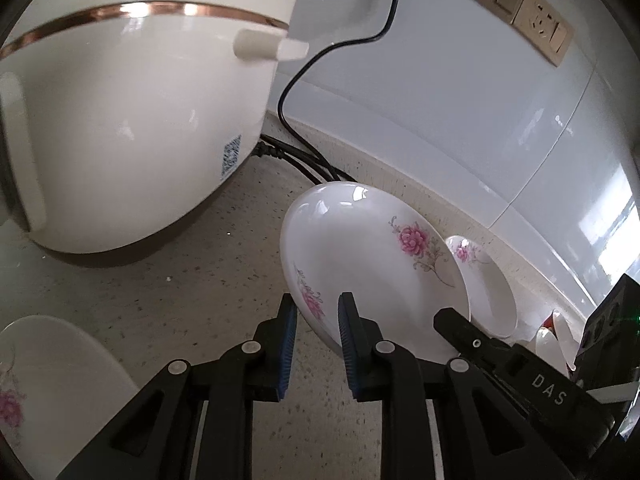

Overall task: Organize plates and bowls
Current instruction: 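Carry the medium plate with both grippers and lower it onto the large plate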

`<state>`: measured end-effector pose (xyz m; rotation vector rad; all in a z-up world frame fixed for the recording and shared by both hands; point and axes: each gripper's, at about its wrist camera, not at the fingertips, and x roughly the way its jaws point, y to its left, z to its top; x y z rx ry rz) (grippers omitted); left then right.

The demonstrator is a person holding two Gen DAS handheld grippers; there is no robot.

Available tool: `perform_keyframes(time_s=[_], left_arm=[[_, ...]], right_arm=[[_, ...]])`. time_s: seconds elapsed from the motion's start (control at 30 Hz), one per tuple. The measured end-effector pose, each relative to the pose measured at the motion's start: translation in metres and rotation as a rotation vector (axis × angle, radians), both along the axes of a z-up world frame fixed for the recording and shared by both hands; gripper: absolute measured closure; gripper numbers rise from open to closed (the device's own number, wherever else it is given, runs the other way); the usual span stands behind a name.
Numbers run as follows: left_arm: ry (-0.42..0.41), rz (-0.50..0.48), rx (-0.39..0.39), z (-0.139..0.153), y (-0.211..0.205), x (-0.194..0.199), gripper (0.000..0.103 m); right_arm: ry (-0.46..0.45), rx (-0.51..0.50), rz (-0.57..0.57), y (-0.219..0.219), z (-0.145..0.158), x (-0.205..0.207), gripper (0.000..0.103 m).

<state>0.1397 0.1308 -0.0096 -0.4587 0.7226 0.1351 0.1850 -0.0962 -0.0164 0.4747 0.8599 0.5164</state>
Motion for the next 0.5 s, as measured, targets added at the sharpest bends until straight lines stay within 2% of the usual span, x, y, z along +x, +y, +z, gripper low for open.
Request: perform_keyframes(time_s=[0.5], left_arm=[[-0.102,0.127,0.013,0.028,0.022,-0.069,0.081]], right_arm=[[-0.129,0.004,0.14,0.029,0.036,-0.043,0.081]])
